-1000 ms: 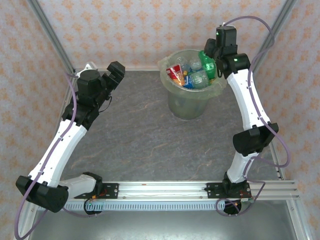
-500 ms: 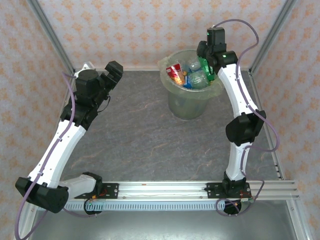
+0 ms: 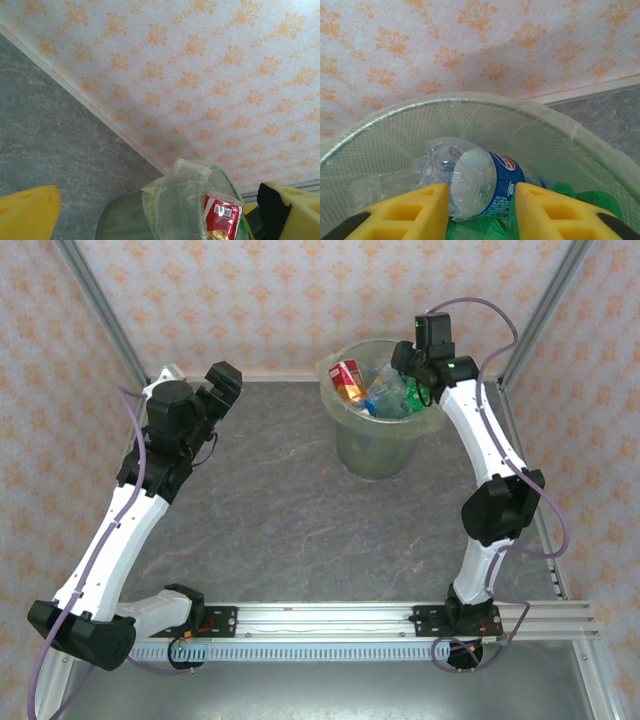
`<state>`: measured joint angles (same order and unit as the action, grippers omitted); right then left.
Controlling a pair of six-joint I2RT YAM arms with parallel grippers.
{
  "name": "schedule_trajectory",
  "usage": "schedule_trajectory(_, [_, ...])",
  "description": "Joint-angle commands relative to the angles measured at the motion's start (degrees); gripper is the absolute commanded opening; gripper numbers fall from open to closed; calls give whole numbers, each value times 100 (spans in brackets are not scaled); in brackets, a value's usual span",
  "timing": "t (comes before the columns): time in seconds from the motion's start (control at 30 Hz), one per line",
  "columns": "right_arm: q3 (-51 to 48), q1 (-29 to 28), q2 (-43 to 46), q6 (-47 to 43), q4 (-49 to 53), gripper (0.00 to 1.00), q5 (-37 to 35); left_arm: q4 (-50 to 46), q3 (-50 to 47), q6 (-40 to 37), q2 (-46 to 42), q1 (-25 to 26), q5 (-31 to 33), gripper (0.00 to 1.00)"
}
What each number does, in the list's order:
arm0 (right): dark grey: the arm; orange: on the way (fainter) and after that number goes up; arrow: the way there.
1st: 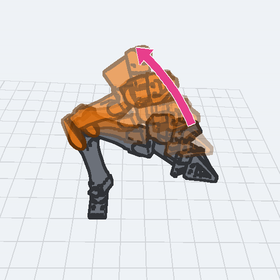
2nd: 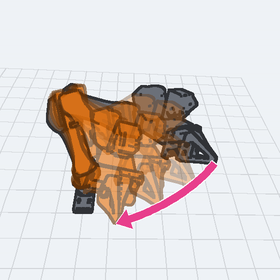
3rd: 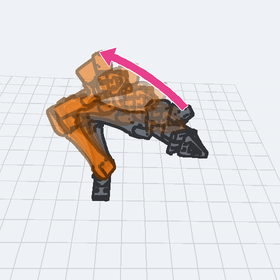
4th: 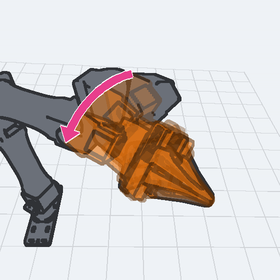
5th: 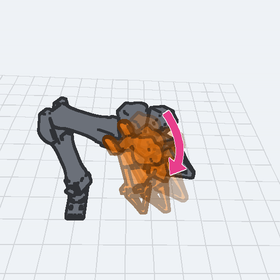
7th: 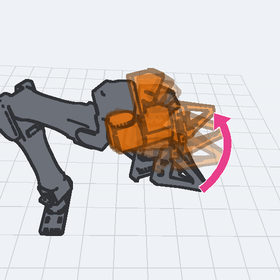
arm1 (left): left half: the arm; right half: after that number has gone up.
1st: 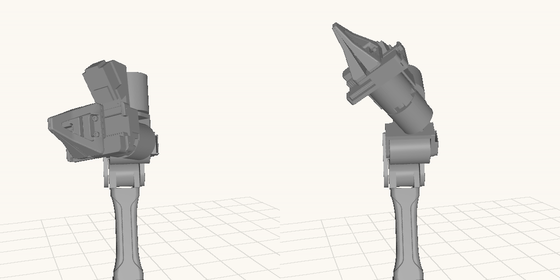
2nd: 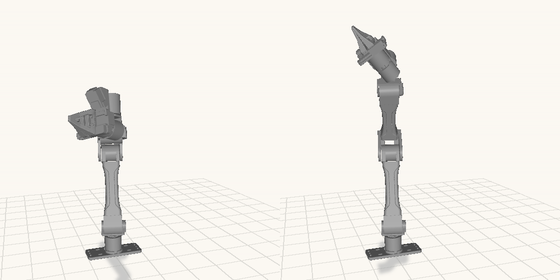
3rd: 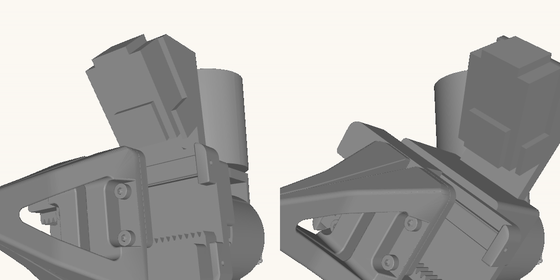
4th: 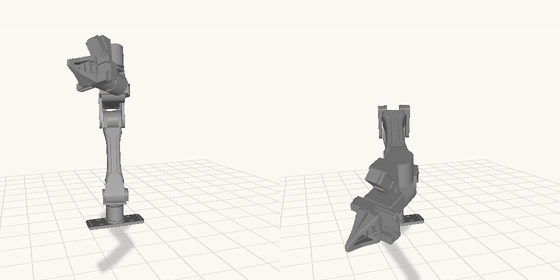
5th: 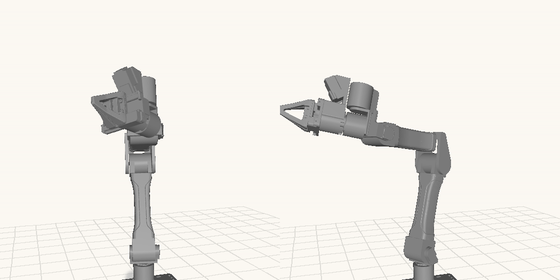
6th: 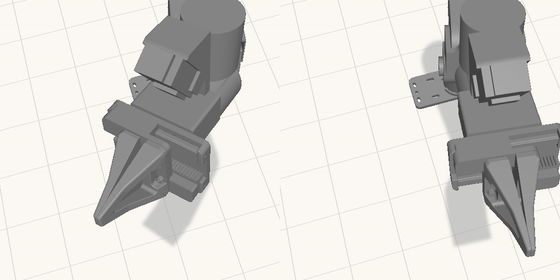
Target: Put the plastic bottles in the bin
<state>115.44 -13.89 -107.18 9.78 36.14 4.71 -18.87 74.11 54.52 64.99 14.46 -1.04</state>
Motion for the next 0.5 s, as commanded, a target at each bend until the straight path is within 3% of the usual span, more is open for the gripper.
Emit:
schedule_trajectory(0.0, [373,-92,281,-61,63,43,119,2,78,-138,16,-81,-19,99])
schedule_trajectory(0.23, [414,-617,407,-442,-72,58,337,-29,65,-171,-22,-83,-19,99])
schedule_trajectory(0.47, [480,-1194,312,-880,-37,62,289,-64,38,-173,-64,-84,-46,99])
